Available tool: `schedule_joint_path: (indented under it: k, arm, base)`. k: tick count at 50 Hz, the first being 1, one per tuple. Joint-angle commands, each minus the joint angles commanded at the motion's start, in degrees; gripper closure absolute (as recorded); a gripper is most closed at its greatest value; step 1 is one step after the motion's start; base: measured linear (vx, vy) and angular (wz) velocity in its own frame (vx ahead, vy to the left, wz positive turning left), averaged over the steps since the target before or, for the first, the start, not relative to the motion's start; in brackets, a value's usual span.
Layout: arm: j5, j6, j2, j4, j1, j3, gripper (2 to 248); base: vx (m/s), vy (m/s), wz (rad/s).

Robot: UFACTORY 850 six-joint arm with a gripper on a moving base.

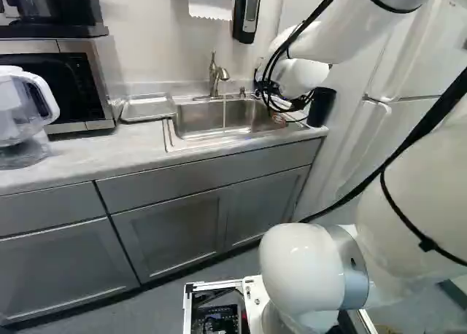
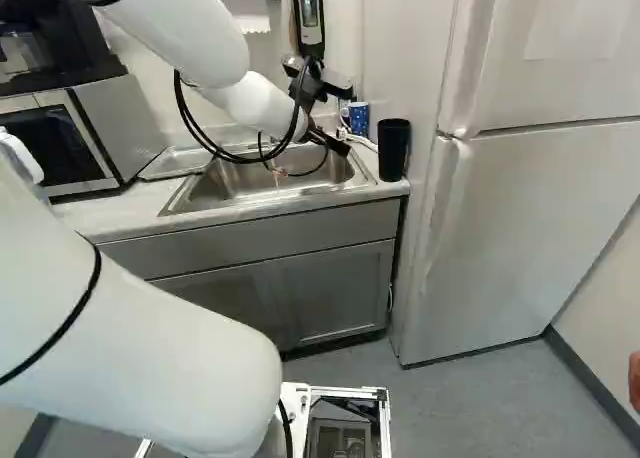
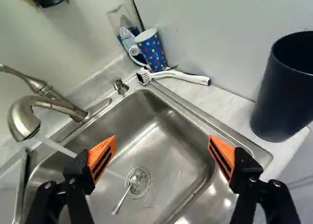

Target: Rinse the cup and place it in the tray

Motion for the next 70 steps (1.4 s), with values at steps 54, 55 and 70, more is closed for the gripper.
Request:
schedule_joint_path:
  k: [54, 55, 70]
  arm:
    - [-1.47, 0.00, -3.25, 8.67, -4.28, -2.91, 3]
    - [-1.58, 0.00, -3.38, 8.80, -4.31, -3.03, 3]
    - [-2.72, 0.00, -5.63, 9.31, -4.84, -5.10, 3]
  base:
    - [0.000, 0.000, 0.000]
    - [0.000, 0.000, 0.000]
    - [0.000, 0.000, 0.000]
